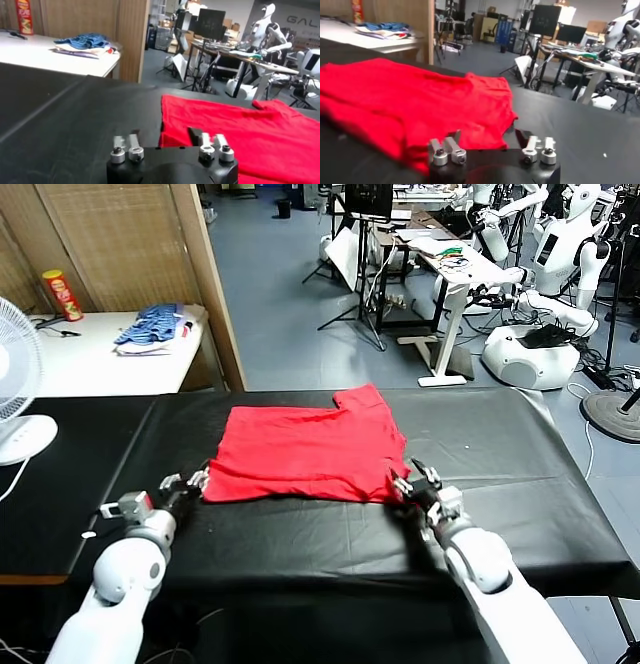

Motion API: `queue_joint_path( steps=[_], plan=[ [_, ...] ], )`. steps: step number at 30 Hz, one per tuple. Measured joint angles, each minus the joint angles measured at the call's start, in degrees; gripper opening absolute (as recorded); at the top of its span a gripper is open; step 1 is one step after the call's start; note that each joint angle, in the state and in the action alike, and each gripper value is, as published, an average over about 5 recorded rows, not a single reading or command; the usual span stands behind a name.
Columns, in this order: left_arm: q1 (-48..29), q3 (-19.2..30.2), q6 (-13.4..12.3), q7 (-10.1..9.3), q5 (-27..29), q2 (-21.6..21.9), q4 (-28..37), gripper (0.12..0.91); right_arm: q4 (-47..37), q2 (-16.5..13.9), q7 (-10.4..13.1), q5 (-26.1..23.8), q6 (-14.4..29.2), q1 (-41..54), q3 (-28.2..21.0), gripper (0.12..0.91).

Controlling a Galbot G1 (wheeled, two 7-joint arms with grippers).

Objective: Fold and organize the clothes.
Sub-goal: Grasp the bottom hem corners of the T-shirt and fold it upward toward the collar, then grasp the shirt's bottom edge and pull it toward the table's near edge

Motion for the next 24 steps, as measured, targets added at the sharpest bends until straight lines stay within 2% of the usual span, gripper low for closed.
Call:
queue_joint_path(
  steps=[4,7,9,15,18,21,24],
  plan=[
    [1.5,-0.4,1.2,0.54,-1.2,0.2,-0.2,0.797,-0.2,0.5,0.2,-0.4,0.4,-1.0,0.1,0.763],
    [2.5,-0.9,2.2,0.77,-2.8,0.3,-0.2,0.786,-0.9,0.9,0.3,-0.6,0.6,-1.2,0.0,0.664],
    [3.0,-1.2,2.6,1.12,-3.5,0.5,-0.2,0.740,-1.3,1.1,0.4,-0.8,0.6,-1.3,0.0,0.585],
    [3.8,-1.4,3.1,1.75,-4.6,0.9,0.7,0.430,-1.6,1.6,0.8,-0.9,0.8,-1.4,0.0,0.277],
    [3.8,-1.4,3.5,1.74,-5.1,0.9,1.1,0.262,-1.2,1.3,1.3,-0.5,0.5,-1.3,0.1,0.153],
    [4.2,-1.3,3.8,1.73,-4.6,0.9,0.9,0.149,-0.4,0.5,2.1,0.8,-0.3,-1.6,0.2,0.122],
    [5.0,-1.2,3.7,1.73,-2.4,1.4,0.1,0.129,1.0,-0.6,2.6,2.7,-1.3,-2.2,0.5,0.123]
  ],
)
